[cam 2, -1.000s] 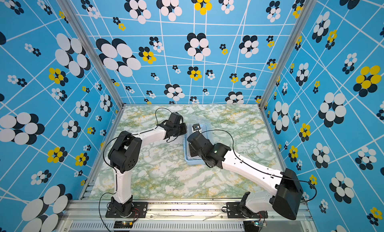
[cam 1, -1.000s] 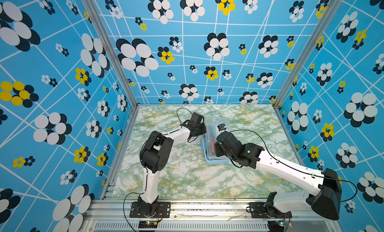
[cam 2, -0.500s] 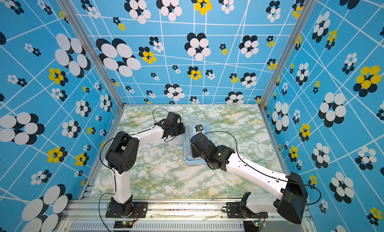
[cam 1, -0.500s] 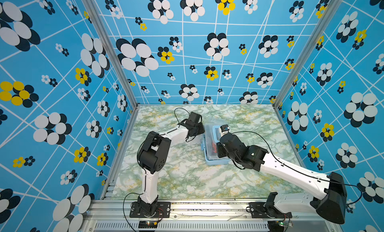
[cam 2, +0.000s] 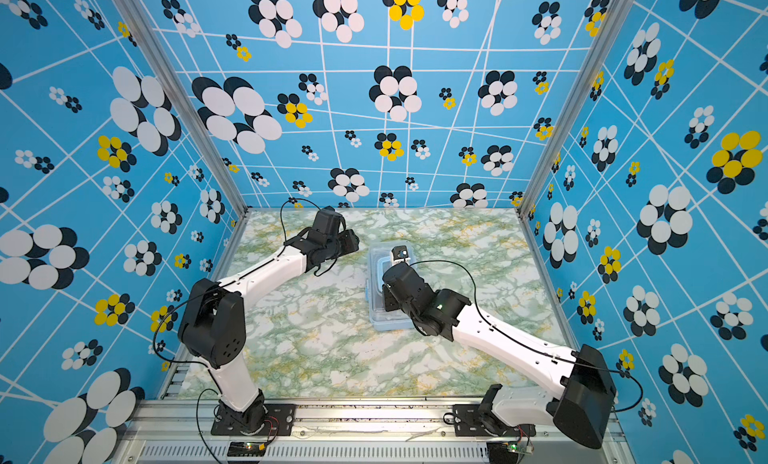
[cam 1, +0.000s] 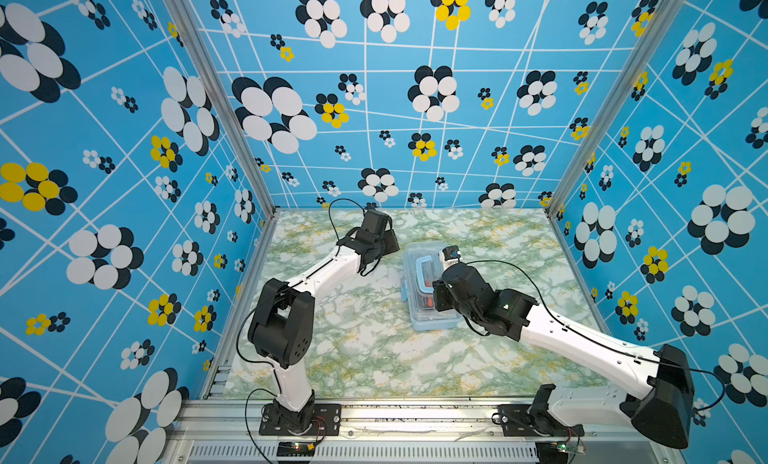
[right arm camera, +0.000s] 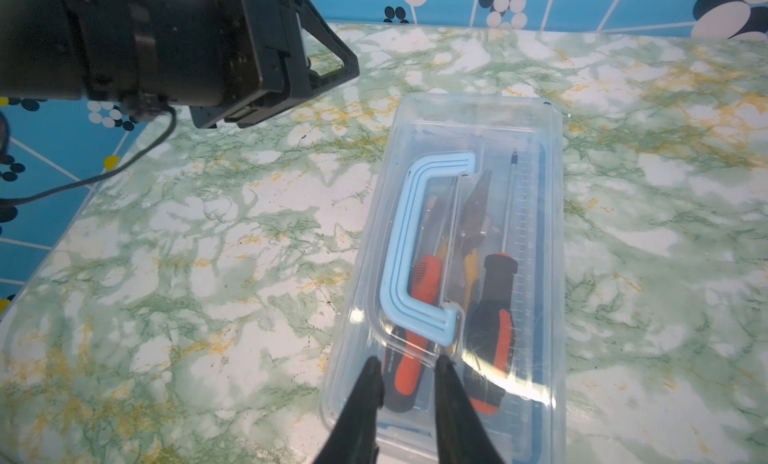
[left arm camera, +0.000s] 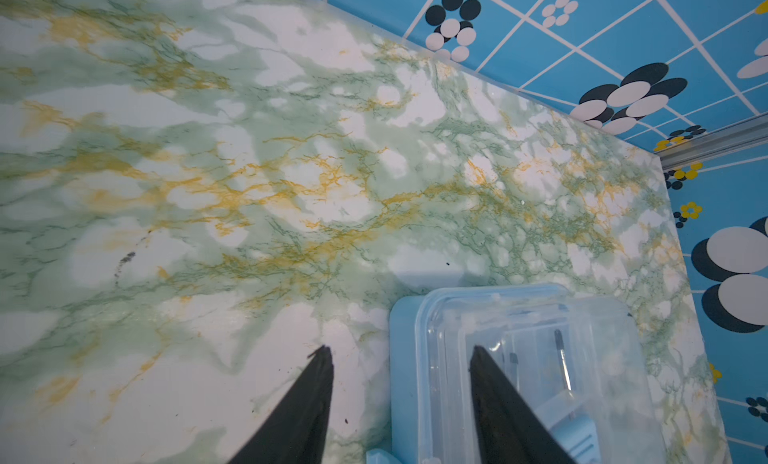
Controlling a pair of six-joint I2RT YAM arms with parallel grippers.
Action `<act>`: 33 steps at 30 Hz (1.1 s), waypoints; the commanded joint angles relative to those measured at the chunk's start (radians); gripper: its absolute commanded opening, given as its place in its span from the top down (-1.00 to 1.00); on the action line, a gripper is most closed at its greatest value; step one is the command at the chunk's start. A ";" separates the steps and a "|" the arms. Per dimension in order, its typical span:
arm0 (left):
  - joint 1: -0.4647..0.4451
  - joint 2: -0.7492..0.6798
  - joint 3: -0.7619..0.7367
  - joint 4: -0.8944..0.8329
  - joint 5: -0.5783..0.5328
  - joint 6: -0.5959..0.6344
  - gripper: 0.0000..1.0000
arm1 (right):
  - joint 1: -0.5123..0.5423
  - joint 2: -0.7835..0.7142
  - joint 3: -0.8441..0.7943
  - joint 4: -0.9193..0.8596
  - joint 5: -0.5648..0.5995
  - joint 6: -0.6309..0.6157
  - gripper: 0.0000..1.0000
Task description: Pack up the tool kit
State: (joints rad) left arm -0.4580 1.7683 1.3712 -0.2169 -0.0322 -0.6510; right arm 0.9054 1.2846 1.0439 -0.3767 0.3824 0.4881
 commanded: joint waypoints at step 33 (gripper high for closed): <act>-0.257 -0.388 -0.941 0.919 -0.184 0.472 -0.99 | -0.081 0.045 -0.078 0.131 -0.092 0.025 0.80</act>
State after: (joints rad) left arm -0.6876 1.3430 0.3985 0.6056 -0.1562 -0.2596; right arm 0.8337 1.3128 0.9581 -0.2501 0.3008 0.5091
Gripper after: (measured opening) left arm 0.992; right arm 0.100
